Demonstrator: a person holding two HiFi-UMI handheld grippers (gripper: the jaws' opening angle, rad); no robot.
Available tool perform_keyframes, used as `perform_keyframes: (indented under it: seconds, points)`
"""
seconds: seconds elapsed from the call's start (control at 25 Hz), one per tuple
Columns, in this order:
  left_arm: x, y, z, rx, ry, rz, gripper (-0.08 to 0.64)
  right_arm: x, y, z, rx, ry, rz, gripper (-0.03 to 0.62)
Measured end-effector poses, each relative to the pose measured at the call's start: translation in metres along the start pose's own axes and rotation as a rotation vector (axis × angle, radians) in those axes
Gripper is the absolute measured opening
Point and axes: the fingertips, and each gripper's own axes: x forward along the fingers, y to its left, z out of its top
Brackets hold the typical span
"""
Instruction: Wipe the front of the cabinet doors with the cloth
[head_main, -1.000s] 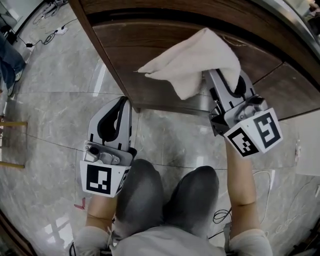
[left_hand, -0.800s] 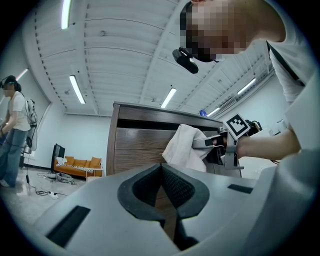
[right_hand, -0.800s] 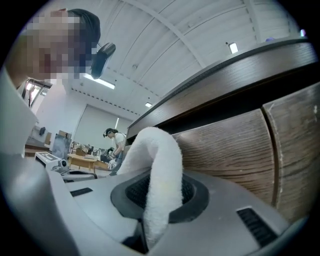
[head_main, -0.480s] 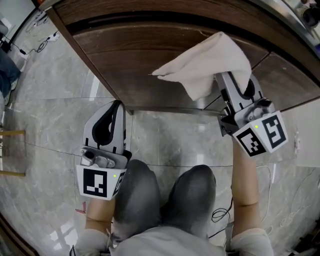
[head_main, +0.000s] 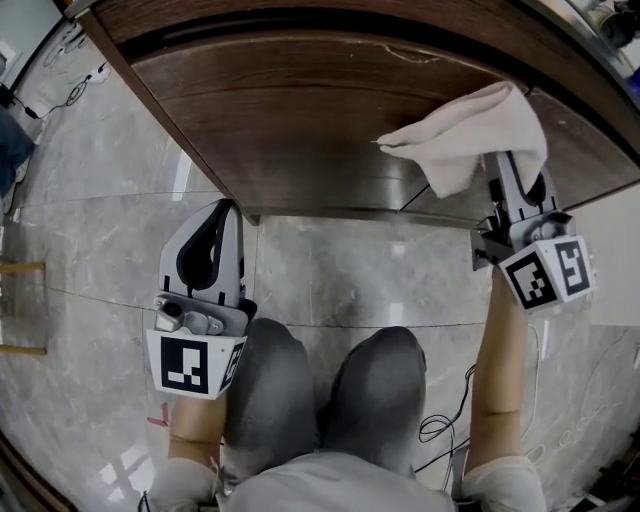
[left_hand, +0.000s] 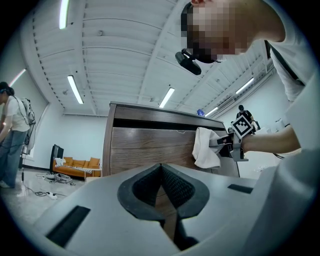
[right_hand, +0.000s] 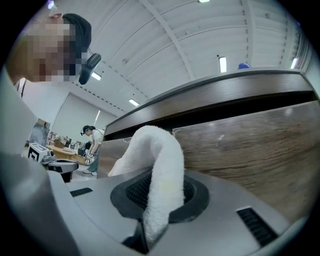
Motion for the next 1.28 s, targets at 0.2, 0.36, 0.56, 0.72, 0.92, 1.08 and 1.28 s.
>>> perform_keyframes:
  seconds: [0.2, 0.36, 0.56, 0.72, 0.92, 1.08, 1.28]
  points:
    - [-0.006, -0.003, -0.001, -0.004, -0.003, 0.008, 0.018, -0.008, -0.002, 0.001, -0.029, -0.002, -0.017, 0.069]
    - [-0.012, 0.001, -0.005, 0.001, -0.004, 0.02, 0.018, -0.021, 0.015, -0.001, -0.065, -0.002, -0.009, 0.069]
    - [-0.022, 0.01, -0.015, -0.008, 0.011, 0.036, 0.018, -0.036, 0.037, -0.005, -0.042, -0.005, 0.019, 0.069]
    - [-0.032, 0.024, -0.014, -0.023, 0.01, 0.062, 0.018, -0.037, 0.066, -0.015, -0.007, 0.013, 0.069, 0.069]
    - [-0.039, 0.044, -0.034, -0.03, 0.043, 0.062, 0.018, -0.016, 0.102, -0.039, -0.003, 0.044, 0.129, 0.069]
    - [-0.044, 0.051, -0.039, -0.031, 0.047, 0.067, 0.018, 0.003, 0.138, -0.046, -0.004, 0.046, 0.211, 0.069]
    - [-0.065, 0.071, -0.042, -0.017, 0.059, 0.11, 0.018, 0.033, 0.19, -0.055, -0.009, 0.035, 0.31, 0.069]
